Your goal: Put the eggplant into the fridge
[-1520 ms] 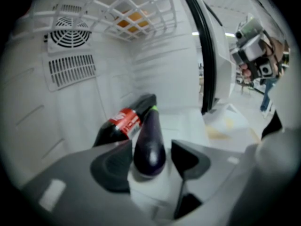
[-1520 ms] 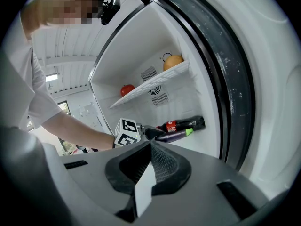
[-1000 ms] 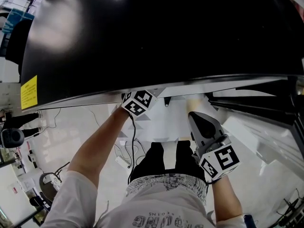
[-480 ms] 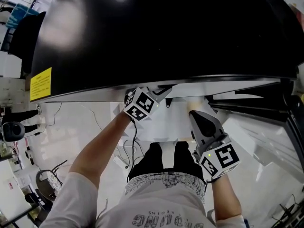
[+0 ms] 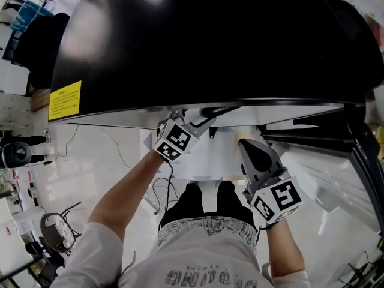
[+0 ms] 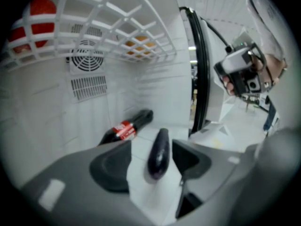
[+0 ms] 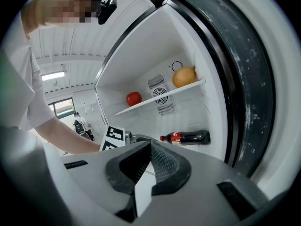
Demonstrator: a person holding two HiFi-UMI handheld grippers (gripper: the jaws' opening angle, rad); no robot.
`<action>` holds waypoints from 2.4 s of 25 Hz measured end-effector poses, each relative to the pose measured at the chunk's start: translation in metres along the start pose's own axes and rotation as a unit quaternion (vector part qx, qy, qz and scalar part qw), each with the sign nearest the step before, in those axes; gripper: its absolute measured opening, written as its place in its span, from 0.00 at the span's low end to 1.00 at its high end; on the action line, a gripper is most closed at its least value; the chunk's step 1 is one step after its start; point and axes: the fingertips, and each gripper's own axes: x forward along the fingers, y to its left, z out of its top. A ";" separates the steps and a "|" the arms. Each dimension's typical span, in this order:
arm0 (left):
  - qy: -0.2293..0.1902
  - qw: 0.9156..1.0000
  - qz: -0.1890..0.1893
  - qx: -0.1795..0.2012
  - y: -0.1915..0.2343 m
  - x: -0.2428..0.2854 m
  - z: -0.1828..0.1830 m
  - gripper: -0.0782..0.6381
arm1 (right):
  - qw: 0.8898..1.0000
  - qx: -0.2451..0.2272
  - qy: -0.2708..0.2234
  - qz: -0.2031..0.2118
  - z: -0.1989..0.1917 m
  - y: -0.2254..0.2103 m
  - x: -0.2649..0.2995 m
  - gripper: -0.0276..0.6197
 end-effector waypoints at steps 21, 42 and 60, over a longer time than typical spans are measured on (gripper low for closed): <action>-0.120 0.988 0.082 -0.060 -0.010 -0.095 0.076 0.25 | 0.999 -0.031 -0.013 0.023 0.033 0.020 0.001 0.05; -0.151 0.974 0.120 -0.121 -0.008 -0.178 0.066 0.12 | 0.998 -0.058 -0.023 0.014 0.048 0.059 -0.003 0.05; -0.163 0.973 0.104 -0.125 -0.006 -0.212 0.067 0.12 | 0.998 -0.057 -0.040 -0.013 0.055 0.077 0.000 0.05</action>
